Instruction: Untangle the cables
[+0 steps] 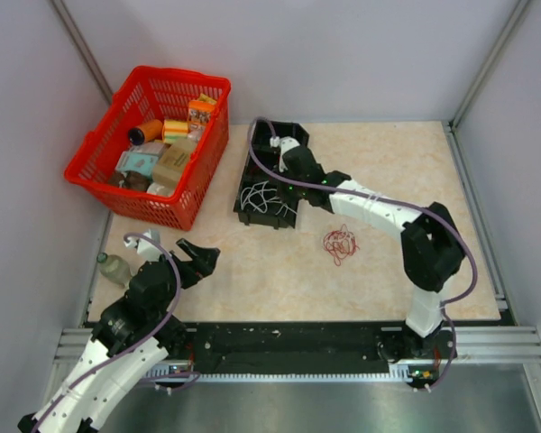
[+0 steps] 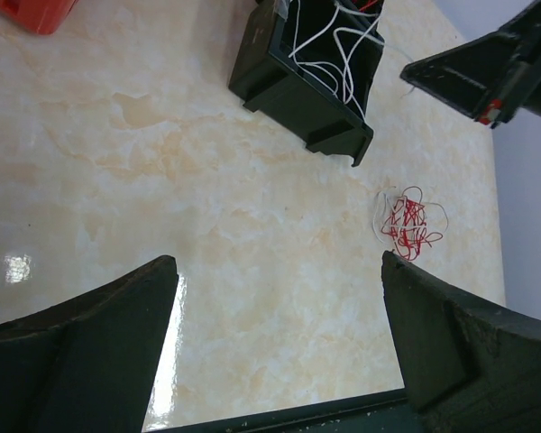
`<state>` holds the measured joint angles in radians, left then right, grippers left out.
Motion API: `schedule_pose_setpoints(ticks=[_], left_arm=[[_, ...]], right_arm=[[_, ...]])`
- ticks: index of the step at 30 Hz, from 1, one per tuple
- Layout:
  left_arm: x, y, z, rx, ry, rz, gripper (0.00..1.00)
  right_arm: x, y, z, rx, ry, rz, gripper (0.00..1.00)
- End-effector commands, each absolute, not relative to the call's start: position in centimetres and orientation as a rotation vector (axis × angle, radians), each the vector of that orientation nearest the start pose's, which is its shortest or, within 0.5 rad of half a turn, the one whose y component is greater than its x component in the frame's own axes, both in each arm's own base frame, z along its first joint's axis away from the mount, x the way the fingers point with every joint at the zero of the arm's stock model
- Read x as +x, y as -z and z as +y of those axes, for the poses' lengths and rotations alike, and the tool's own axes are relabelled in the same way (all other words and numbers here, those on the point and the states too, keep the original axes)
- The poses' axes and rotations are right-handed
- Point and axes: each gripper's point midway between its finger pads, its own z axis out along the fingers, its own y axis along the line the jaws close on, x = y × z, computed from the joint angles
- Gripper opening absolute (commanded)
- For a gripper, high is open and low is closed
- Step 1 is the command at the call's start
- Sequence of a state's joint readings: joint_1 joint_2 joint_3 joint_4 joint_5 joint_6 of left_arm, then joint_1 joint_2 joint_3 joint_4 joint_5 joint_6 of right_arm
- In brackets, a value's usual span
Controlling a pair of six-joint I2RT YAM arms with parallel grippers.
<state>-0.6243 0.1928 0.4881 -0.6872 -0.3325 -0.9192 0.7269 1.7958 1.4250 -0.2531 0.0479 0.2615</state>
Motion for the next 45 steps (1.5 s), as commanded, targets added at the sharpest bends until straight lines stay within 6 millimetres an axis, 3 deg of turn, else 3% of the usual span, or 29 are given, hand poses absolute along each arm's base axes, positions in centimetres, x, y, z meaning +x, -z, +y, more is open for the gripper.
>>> schedule_pose_setpoints(ticks=[1, 8, 13, 16, 18, 22, 25, 27, 33, 36, 37, 40, 42, 45], left_arm=[[18.2, -18.2, -10.1, -0.494, 0.718, 1.91, 0.98], [18.1, -17.9, -10.3, -0.484, 0.726, 1.92, 0.98], [18.1, -17.9, -11.3, -0.43, 0.754, 1.947, 0.98], [18.1, -17.9, -12.1, -0.397, 0.768, 1.979, 0.98], [18.1, -18.3, -12.5, -0.376, 0.782, 1.976, 0.98], [18.3, -18.9, -13.6, -0.323, 0.83, 1.963, 0.98], [18.3, -18.7, -16.1, -0.229, 0.919, 2.008, 0.98], [18.3, -18.3, -18.5, -0.148, 1.007, 2.063, 0.96], [18.5, -18.6, -24.1, 0.042, 1.211, 2.109, 0.88], [19.4, -18.6, -26.9, 0.126, 1.214, 2.111, 0.87], [19.8, -18.4, -28.0, 0.167, 1.195, 2.112, 0.86], [20.8, -17.9, -31.6, 0.298, 1.138, 2.127, 0.76], [21.5, -17.0, -34.0, 0.376, 1.109, 2.144, 0.63], [22.7, -17.0, -37.5, 0.499, 1.065, 2.119, 0.65]], right_arm=[[38.9, -14.7, 34.8, -0.522, -0.398, 2.205, 0.0], [40.4, -12.4, 37.5, -0.52, -0.439, 2.267, 0.0], [41.5, -11.6, 38.1, -0.53, -0.408, 2.293, 0.0], [41.8, -10.9, 37.8, -0.559, -0.356, 2.323, 0.16], [41.6, -11.7, 37.3, -0.557, -0.337, 2.317, 0.3], [39.8, -16.8, 36.4, -0.542, -0.411, 2.261, 0.55], [37.5, -19.6, 33.6, -0.495, -0.395, 2.258, 0.64], [35.7, -20.5, 31.0, -0.432, -0.394, 2.266, 0.67], [29.9, -17.3, 22.0, -0.148, -0.406, 2.373, 0.71], [28.0, -15.2, 18.0, 0.083, -0.479, 2.394, 0.71], [28.3, -15.3, 16.0, 0.211, -0.523, 2.363, 0.71], [27.4, -13.5, 13.8, 0.289, -0.598, 2.365, 0.66], [26.9, -13.3, 14.2, 0.291, -0.717, 2.345, 0.63], [26.1, -12.2, 14.3, 0.389, -0.794, 2.339, 0.59]])
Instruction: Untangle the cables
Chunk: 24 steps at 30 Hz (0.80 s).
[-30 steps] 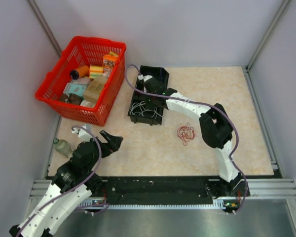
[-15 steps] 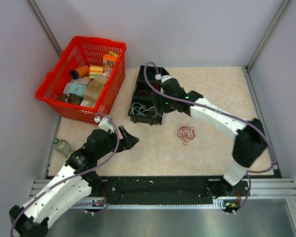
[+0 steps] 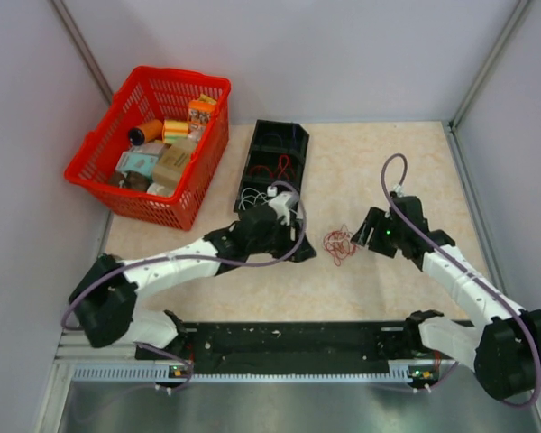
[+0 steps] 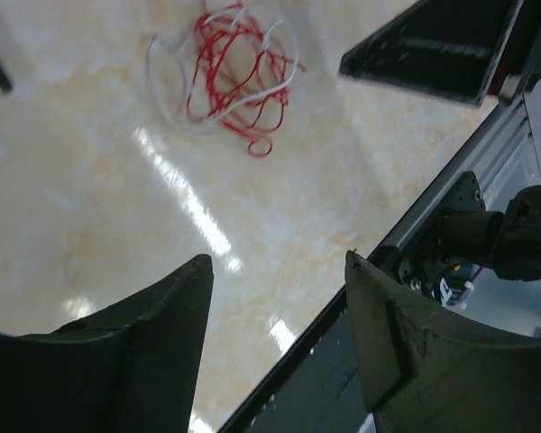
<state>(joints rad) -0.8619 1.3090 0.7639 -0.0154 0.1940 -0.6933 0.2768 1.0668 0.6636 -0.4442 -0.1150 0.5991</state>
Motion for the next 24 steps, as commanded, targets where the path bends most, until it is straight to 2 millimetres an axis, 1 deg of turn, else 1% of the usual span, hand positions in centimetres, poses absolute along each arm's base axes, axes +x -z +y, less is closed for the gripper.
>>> schedule_pose_setpoints(ticks=[1, 3, 4, 5, 7, 8, 11, 13, 14, 15, 17, 19, 22, 24], left_arm=[[23.4, -16.2, -38.5, 0.529, 1.024, 2.134, 0.67], [24.9, -16.2, -40.6, 0.595, 0.974, 2.127, 0.71], [25.7, -15.8, -41.6, 0.624, 0.953, 2.134, 0.71], [25.9, -14.8, -41.9, 0.653, 0.919, 2.179, 0.72], [26.8, -13.2, -43.2, 0.704, 0.884, 2.219, 0.72], [27.2, -12.9, -43.6, 0.709, 0.862, 2.228, 0.72], [27.9, -11.6, -44.8, 0.733, 0.841, 2.234, 0.72], [28.4, -10.6, -45.1, 0.737, 0.81, 2.257, 0.72], [28.5, -10.1, -45.3, 0.746, 0.8, 2.266, 0.72], [28.5, -9.5, -45.4, 0.753, 0.788, 2.284, 0.7], [28.3, -8.4, -45.2, 0.753, 0.754, 2.325, 0.62], [28.1, -8.1, -44.9, 0.755, 0.739, 2.333, 0.56], [27.5, -8.1, -44.4, 0.775, 0.751, 2.335, 0.39], [26.9, -8.3, -44.6, 0.791, 0.792, 2.331, 0.26]], right_arm=[[25.8, -11.6, 13.6, 0.464, -0.779, 2.337, 0.59], [25.3, -10.5, 12.0, 0.618, -0.758, 2.318, 0.58], [25.0, -9.8, 11.2, 0.687, -0.751, 2.309, 0.58], [24.7, -9.6, 10.7, 0.739, -0.754, 2.292, 0.57], [24.0, -9.1, 9.8, 0.821, -0.753, 2.263, 0.57], [23.8, -9.6, 9.6, 0.826, -0.754, 2.234, 0.57], [22.7, -10.0, 8.9, 0.839, -0.726, 2.214, 0.56], [22.0, -10.1, 8.6, 0.842, -0.707, 2.21, 0.56], [21.8, -10.5, 8.4, 0.838, -0.698, 2.197, 0.56], [21.4, -10.5, 8.2, 0.843, -0.687, 2.199, 0.56], [21.0, -10.9, 7.9, 0.84, -0.676, 2.174, 0.56], [20.8, -11.4, 7.8, 0.824, -0.681, 2.147, 0.56], [20.8, -11.7, 7.7, 0.798, -0.681, 2.136, 0.56], [20.9, -11.9, 7.6, 0.77, -0.664, 2.142, 0.56]])
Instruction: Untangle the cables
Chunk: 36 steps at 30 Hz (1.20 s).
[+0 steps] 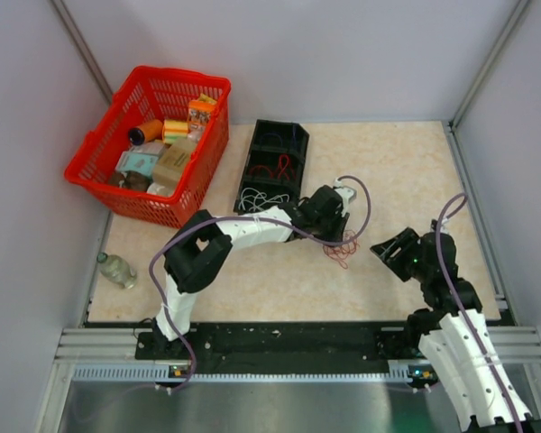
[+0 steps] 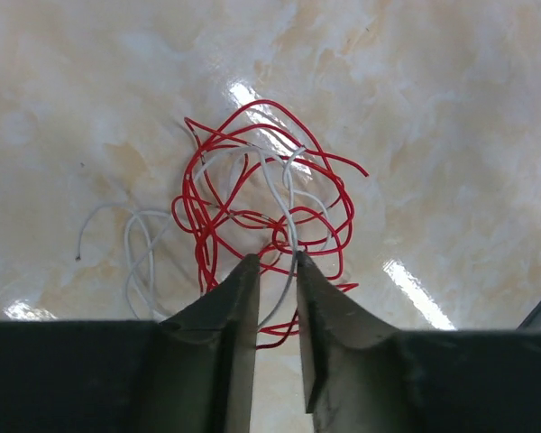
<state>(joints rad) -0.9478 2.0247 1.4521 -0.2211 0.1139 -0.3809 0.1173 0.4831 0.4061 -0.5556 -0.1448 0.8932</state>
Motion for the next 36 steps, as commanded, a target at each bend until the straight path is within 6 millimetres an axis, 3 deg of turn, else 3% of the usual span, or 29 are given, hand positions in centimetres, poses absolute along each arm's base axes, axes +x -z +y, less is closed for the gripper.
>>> schedule_pose_setpoints(ticks=[1, 3, 4, 9, 16, 22, 28, 33, 36], left_arm=[[26.6, -8.4, -44.7, 0.797, 0.812, 2.331, 0.2], [26.3, -8.3, -44.6, 0.8, 0.821, 2.338, 0.02], [26.1, -8.4, -44.4, 0.794, 0.821, 2.346, 0.0], [24.8, -12.0, -43.4, 0.745, 0.914, 2.265, 0.0], [22.2, -17.5, -39.7, 0.583, 1.081, 2.112, 0.0], [19.7, -19.1, -37.2, 0.495, 1.207, 2.059, 0.0], [20.1, -20.7, -34.4, 0.327, 1.204, 1.99, 0.0], [19.9, -22.1, -34.2, 0.316, 1.251, 1.956, 0.0], [19.7, -22.5, -34.0, 0.311, 1.269, 1.953, 0.0]], right_arm=[[21.0, -11.9, 7.6, 0.758, -0.657, 2.148, 0.56], [21.2, -11.8, 7.8, 0.722, -0.647, 2.179, 0.56], [21.3, -12.0, 8.0, 0.693, -0.653, 2.194, 0.56], [21.5, -11.9, 10.8, 0.52, -0.808, 2.277, 0.57], [21.0, -11.5, 15.1, 0.332, -1.088, 2.309, 0.62], [19.4, -12.4, 19.1, 0.077, -1.187, 2.318, 0.66], [18.3, -13.9, 19.8, -0.002, -1.253, 2.192, 0.7], [17.7, -17.0, 20.6, -0.085, -1.35, 2.022, 0.71], [17.8, -16.7, 20.6, -0.122, -1.318, 2.032, 0.71]])
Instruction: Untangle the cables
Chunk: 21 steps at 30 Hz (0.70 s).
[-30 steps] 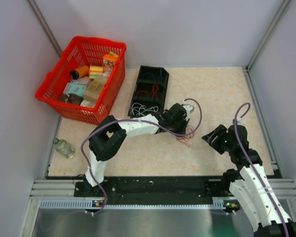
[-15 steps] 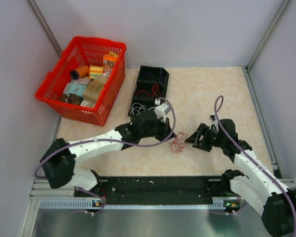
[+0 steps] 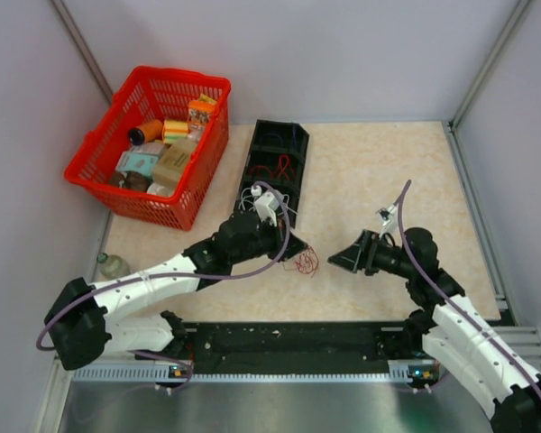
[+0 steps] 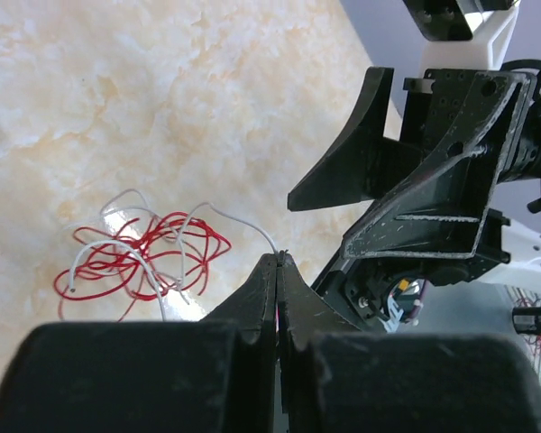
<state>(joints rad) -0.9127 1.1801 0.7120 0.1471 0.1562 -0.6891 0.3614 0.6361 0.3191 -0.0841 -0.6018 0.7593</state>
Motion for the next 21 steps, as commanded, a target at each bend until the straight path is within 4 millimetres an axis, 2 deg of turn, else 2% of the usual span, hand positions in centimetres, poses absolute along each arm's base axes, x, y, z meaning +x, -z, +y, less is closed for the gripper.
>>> schedule_pose_setpoints(ticks=[1, 5, 10, 13, 15, 17, 18, 21], left_arm=[[19.6, -22.7, -34.0, 0.312, 1.281, 1.949, 0.0], [19.2, -23.8, -33.9, 0.32, 1.309, 1.93, 0.0], [19.0, -25.0, -33.6, 0.32, 1.32, 1.907, 0.0], [18.8, -25.5, -33.4, 0.324, 1.32, 1.897, 0.0], [18.7, -25.9, -33.2, 0.322, 1.325, 1.89, 0.0], [18.5, -26.4, -33.1, 0.326, 1.332, 1.876, 0.0], [18.4, -26.9, -33.1, 0.328, 1.342, 1.864, 0.0], [18.0, -27.9, -33.1, 0.349, 1.362, 1.84, 0.0]], right_arm=[[17.9, -16.5, 20.7, -0.142, -1.302, 2.042, 0.71], [19.2, -14.6, 20.9, -0.155, -1.17, 2.128, 0.7], [20.9, -14.3, 22.5, -0.208, -1.133, 2.127, 0.63], [22.3, -13.1, 22.0, -0.189, -0.996, 2.161, 0.6], [22.8, -13.5, 22.0, -0.196, -0.975, 2.136, 0.6], [22.8, -14.7, 23.0, -0.243, -1.029, 2.061, 0.59], [22.6, -14.8, 23.4, -0.27, -1.059, 2.034, 0.57], [21.5, -16.9, 25.3, -0.368, -1.219, 1.894, 0.47]])
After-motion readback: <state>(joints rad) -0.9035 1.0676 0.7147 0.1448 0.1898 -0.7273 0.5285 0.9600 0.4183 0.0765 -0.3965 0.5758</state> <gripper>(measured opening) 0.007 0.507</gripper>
